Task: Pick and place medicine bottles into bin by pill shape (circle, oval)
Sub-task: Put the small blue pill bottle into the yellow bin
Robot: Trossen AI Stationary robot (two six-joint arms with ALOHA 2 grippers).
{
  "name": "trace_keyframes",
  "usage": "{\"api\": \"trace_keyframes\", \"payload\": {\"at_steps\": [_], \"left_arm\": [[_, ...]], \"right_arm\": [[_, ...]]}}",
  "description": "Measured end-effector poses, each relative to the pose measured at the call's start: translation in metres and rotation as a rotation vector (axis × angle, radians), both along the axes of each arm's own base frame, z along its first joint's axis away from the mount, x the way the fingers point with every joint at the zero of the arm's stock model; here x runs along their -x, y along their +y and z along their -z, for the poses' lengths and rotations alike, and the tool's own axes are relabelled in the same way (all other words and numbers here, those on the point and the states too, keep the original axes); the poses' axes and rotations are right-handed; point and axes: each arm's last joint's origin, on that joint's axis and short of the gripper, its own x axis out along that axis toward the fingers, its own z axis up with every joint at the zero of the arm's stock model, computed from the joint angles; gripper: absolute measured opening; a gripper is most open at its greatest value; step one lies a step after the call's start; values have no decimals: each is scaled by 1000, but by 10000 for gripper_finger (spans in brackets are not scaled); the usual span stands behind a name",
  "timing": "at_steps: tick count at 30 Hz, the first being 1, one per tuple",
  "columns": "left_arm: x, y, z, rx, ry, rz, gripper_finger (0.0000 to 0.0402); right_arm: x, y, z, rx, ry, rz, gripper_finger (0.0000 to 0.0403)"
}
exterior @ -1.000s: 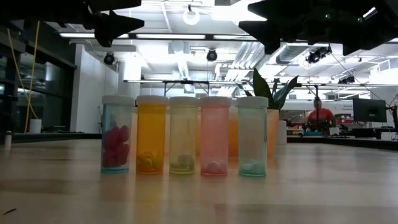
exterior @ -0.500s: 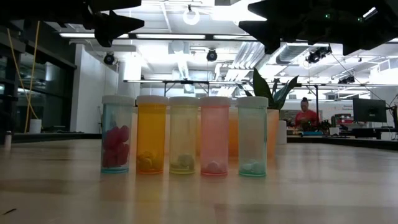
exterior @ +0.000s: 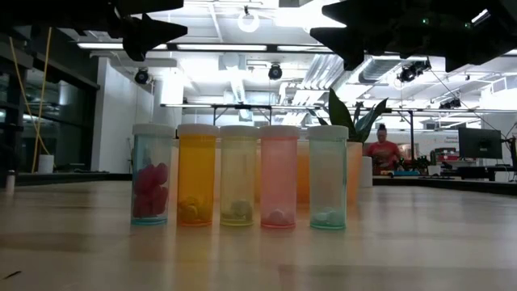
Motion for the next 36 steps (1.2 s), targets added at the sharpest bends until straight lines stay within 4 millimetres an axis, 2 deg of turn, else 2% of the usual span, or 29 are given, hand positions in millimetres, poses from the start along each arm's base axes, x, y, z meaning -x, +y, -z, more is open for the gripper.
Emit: {"api": "trace_keyframes", "payload": {"at_steps": [19, 24, 31, 36], "left_arm": [[0, 0, 0, -2, 1, 0, 291], [2, 0, -2, -41, 3, -10, 291], [15, 2, -4, -18, 46, 4, 291], [21, 0, -1, 76, 69, 47, 291]], "right_arm": [[0, 0, 4, 1, 40, 0, 236], [0, 1, 8, -50, 86, -7, 236], [2, 22, 9, -56, 100, 27, 236], [6, 47, 8, -76, 100, 49, 236]]}}
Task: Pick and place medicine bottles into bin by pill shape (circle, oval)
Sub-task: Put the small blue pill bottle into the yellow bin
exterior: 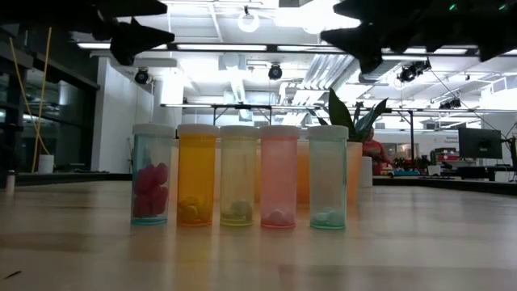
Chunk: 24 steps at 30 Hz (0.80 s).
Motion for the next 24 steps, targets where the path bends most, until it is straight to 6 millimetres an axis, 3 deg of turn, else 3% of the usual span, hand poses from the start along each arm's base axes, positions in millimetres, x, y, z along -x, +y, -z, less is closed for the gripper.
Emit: {"api": "trace_keyframes", "payload": {"at_steps": [6, 11, 18, 24], "left_arm": [[-1, -13, 4, 59, 15, 87, 291], [3, -22, 3, 27, 10, 13, 291], [6, -24, 0, -45, 10, -23, 291], [6, -24, -1, -56, 4, -25, 291]], "right_arm": [[-7, 41, -12, -35, 39, -13, 236], [-25, 74, -11, 4, 107, -50, 236], [-57, 100, -7, -51, 236, -38, 236], [-88, 117, -15, 35, 464, 37, 236]]}}
